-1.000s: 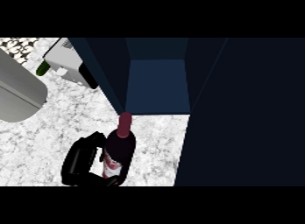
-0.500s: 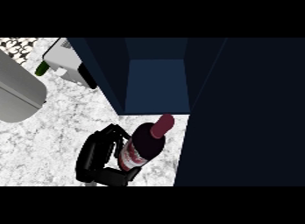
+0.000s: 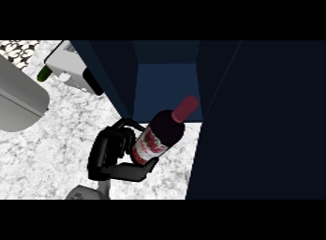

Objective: Pick up the wine, place it into the cabinet and close the cabinet

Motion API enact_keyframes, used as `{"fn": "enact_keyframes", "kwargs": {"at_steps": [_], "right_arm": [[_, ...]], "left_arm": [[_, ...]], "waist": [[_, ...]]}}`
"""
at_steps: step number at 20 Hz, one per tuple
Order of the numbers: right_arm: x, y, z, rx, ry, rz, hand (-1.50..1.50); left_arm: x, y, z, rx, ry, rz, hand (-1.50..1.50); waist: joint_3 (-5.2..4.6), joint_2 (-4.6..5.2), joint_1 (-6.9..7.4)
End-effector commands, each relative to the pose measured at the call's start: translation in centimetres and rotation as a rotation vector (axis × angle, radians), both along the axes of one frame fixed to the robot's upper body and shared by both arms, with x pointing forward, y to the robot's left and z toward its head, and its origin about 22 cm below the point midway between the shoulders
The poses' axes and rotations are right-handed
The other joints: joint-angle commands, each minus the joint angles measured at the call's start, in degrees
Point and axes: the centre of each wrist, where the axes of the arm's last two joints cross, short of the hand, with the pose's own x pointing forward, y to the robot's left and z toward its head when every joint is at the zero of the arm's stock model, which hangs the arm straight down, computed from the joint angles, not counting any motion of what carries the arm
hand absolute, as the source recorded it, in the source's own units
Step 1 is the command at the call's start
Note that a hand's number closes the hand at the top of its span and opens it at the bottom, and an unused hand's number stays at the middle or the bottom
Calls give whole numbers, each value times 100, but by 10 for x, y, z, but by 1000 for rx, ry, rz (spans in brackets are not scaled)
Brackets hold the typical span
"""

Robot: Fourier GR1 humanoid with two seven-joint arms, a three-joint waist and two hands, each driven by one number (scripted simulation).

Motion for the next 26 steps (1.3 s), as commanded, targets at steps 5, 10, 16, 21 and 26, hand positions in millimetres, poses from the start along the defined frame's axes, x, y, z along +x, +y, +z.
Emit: {"fn": "enact_keyframes", "kwargs": {"at_steps": [5,10,16,21,26], "right_arm": [[-40,-12,29,93,-36,31,-150],[-41,-17,34,71,-26,64,-150],[-40,-9,28,90,-39,68,-150],[-37,-13,29,94,-43,73,-150],[-34,-16,29,88,-42,60,-150]], "left_arm": [[32,-6,3,67,-6,43,150],[60,-12,20,94,9,17,150],[86,-26,20,103,37,-1,150],[109,-45,28,83,30,19,150],[118,-47,19,68,43,19,150]], "waist": [[1,4,-33],[1,12,-31],[-7,14,-50],[-7,40,-151],[-5,49,-131]]}}
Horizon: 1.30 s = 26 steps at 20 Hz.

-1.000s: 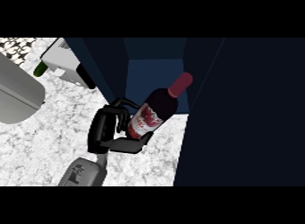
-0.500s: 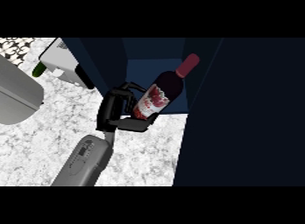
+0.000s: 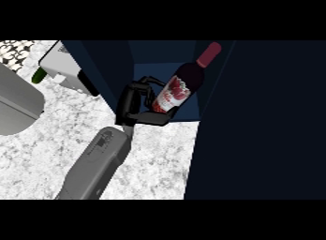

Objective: Pick up the wine, place it into the cabinet and close the cabinet

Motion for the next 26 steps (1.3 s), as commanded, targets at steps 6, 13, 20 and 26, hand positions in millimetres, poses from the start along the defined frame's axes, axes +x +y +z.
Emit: {"fn": "enact_keyframes", "kwargs": {"at_steps": [6,13,20,26], "right_arm": [[-29,-8,31,123,-2,63,-150],[-26,-5,27,119,-20,87,-150],[-30,-7,25,134,-13,106,-150],[-22,-6,17,106,-26,112,-150]], "left_arm": [[30,-6,1,6,44,26,150],[41,-9,-5,166,99,85,150],[58,-9,11,81,144,180,150],[63,-4,11,58,164,194,150]], "waist": [[6,16,-80],[0,61,-212],[1,80,-345],[-2,155,-385]]}}
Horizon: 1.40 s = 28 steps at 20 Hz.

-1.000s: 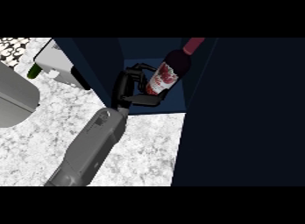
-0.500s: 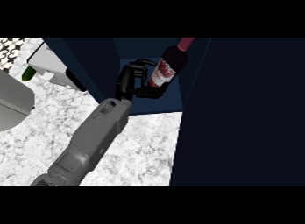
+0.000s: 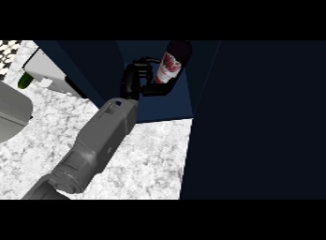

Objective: Pick up the wine, place it into the cabinet and close the cabinet

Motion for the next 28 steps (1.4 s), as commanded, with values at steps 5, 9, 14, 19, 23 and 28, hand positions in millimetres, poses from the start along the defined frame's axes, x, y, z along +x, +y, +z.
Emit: {"fn": "enact_keyframes", "kwargs": {"at_steps": [5,9,14,19,23,28], "right_arm": [[-25,-6,23,89,20,74,-150],[-24,-4,25,91,-12,94,-150],[-24,-7,21,75,-3,95,-150],[-22,-7,19,73,0,108,-150],[-20,-4,16,71,-7,120,-150],[-20,-6,17,75,-16,113,-150]], "left_arm": [[12,20,7,49,4,63,150],[16,14,15,90,-47,99,150],[24,26,27,178,-81,150,-150],[22,37,18,235,-87,170,-150],[31,33,38,213,-106,193,-150],[30,30,38,85,-164,73,-150]], "waist": [[5,19,-63],[-3,59,-149],[8,59,-224],[1,102,-198],[-5,107,-188],[-9,87,-105]]}}
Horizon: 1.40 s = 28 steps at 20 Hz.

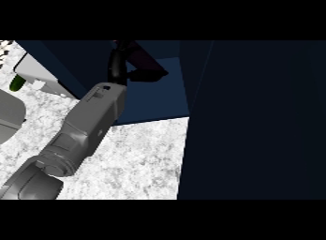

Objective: Pick up the wine, place it into the cabinet and close the cabinet

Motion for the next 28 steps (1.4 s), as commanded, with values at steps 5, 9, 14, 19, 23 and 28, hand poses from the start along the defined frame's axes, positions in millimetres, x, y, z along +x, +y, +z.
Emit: {"fn": "enact_keyframes", "kwargs": {"at_steps": [5,9,14,19,23,28], "right_arm": [[-23,-4,24,77,30,39,-150],[-24,-8,32,85,13,9,-150],[-20,-6,23,82,30,-2,-150],[-27,-16,34,71,44,-6,-150],[-26,-12,40,69,35,-23,-150],[-38,-14,44,62,71,-35,-150]], "left_arm": [[12,-7,32,-196,-78,-114,150],[10,-13,29,-261,-116,-223,150],[8,-36,34,-285,-99,-276,-150],[3,-47,29,-320,-79,-305,-150],[5,-53,41,-331,-79,-319,-150],[1,-51,35,-367,-64,-346,-150]], "waist": [[0,-85,111],[0,-106,240],[7,-113,308],[16,-181,410],[8,-238,591],[6,-285,573]]}}
